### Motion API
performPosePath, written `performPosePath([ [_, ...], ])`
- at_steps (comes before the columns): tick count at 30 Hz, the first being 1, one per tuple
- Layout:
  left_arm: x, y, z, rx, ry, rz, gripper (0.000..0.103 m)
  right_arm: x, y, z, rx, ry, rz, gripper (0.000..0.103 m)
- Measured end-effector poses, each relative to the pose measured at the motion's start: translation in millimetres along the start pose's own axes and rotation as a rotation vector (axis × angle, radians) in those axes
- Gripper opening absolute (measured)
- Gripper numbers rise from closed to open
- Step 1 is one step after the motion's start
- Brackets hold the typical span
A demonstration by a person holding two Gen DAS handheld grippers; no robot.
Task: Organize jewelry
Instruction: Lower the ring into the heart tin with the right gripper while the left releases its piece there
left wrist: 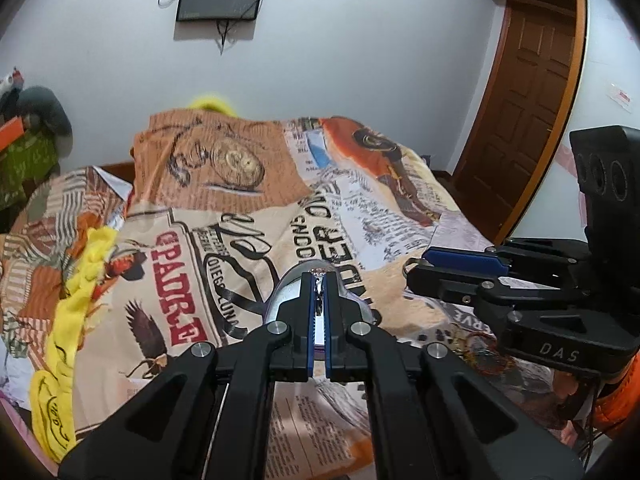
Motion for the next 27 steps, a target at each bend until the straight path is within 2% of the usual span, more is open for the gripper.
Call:
performPosePath([
  [15,39,-23,54,0.145,-0.076,-0.134,0.001,11,-16,60,0.164,0.027,-0.091,0.020],
  [22,48,-27,63,0.162,-0.077,-0.152,0.001,12,-29,76,0.219,0.038,-0.096,0.020],
  [27,48,-25,61,0.158,-0.062,-0.145,0.002,11,-29,76,0.213,0.026,-0.104,0.020],
])
Point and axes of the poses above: each gripper's, at about its wrist camera, not at the fingertips, and z roughly the way its jaws point, x to its left, y to its top, the point moved 9 cm from there along z, roughly the way its jaws point, and after that the axes turned 15 degrees about -y, right-handed, at the moved point
